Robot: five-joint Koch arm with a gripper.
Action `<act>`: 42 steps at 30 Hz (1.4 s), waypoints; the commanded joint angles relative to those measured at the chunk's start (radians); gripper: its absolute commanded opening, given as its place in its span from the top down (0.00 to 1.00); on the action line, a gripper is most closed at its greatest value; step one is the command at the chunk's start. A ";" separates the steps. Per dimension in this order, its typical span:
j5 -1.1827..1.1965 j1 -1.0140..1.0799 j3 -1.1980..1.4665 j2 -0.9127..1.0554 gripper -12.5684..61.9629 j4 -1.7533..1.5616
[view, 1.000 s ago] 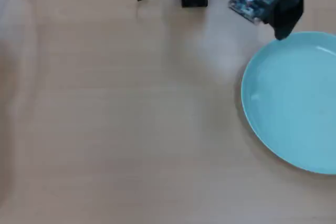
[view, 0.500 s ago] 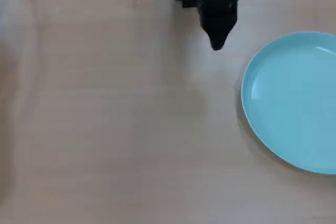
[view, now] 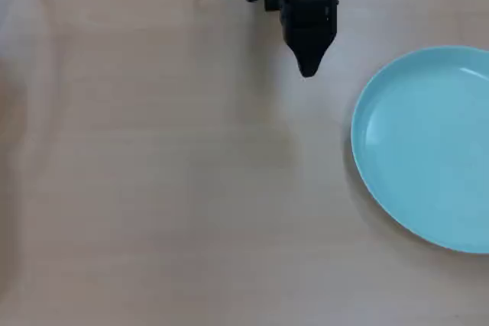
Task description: Move the green bowl from right to left
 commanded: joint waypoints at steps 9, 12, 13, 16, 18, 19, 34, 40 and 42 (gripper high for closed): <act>-0.017 0.006 0.006 0.025 0.57 -0.051; -0.017 0.031 0.014 0.028 0.57 -0.058; -0.017 0.032 0.020 0.028 0.57 -0.060; -0.015 0.037 0.054 0.035 0.57 -0.060; -0.014 0.038 0.078 0.048 0.57 -0.060; -0.012 0.038 0.086 0.063 0.57 -0.060; -0.012 0.037 0.623 0.431 0.57 -0.324; -0.017 0.038 0.828 0.430 0.57 -0.592; -0.002 0.041 0.934 0.428 0.56 -0.778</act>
